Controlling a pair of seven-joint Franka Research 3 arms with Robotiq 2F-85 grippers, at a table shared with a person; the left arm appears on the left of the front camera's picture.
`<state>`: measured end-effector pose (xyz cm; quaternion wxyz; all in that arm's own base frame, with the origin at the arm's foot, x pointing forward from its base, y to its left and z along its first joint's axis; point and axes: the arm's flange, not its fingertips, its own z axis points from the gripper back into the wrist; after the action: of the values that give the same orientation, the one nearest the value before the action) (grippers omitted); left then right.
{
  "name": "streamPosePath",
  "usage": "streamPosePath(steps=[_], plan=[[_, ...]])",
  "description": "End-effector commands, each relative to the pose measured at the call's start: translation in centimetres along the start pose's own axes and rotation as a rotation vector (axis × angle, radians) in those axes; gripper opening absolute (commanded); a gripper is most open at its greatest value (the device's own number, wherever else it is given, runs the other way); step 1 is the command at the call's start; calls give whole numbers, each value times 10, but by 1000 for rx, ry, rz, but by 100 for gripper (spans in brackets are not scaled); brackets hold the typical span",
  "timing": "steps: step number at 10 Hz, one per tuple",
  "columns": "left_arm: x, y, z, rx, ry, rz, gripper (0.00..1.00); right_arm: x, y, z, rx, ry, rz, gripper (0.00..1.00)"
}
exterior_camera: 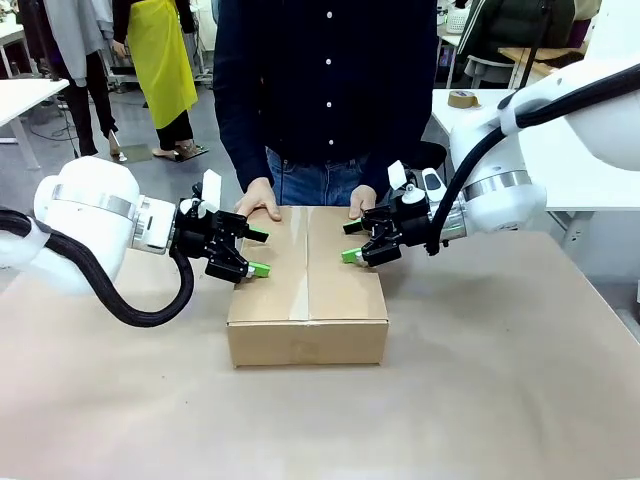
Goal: Pack the gift set into the box.
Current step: Press and hold the closed box until the human finishes sealing it.
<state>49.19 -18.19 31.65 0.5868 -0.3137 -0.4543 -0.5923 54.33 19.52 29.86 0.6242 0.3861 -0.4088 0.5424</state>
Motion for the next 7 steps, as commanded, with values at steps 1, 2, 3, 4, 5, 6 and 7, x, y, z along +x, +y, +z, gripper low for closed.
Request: streamPosePath(steps=[1, 2, 3, 4, 5, 6, 7], plan=[[1, 0, 0, -4, -1, -15, 100, 2, 2, -4, 5, 0, 8, 100], [1, 0, 0, -4, -1, -15, 100, 2, 2, -4, 5, 0, 8, 100], [1, 0, 0, -4, -1, -15, 100, 2, 2, -4, 5, 0, 8, 100], [1, 0, 0, -4, -1, -15, 100, 2, 2, -4, 5, 0, 8, 100], [1, 0, 0, -4, -1, -15, 100, 2, 2, -4, 5, 0, 8, 100], [1, 0, 0, -4, -1, -15, 100, 2, 2, -4, 5, 0, 8, 100], [1, 0, 0, -4, -1, -15, 100, 2, 2, -4, 5, 0, 8, 100]])
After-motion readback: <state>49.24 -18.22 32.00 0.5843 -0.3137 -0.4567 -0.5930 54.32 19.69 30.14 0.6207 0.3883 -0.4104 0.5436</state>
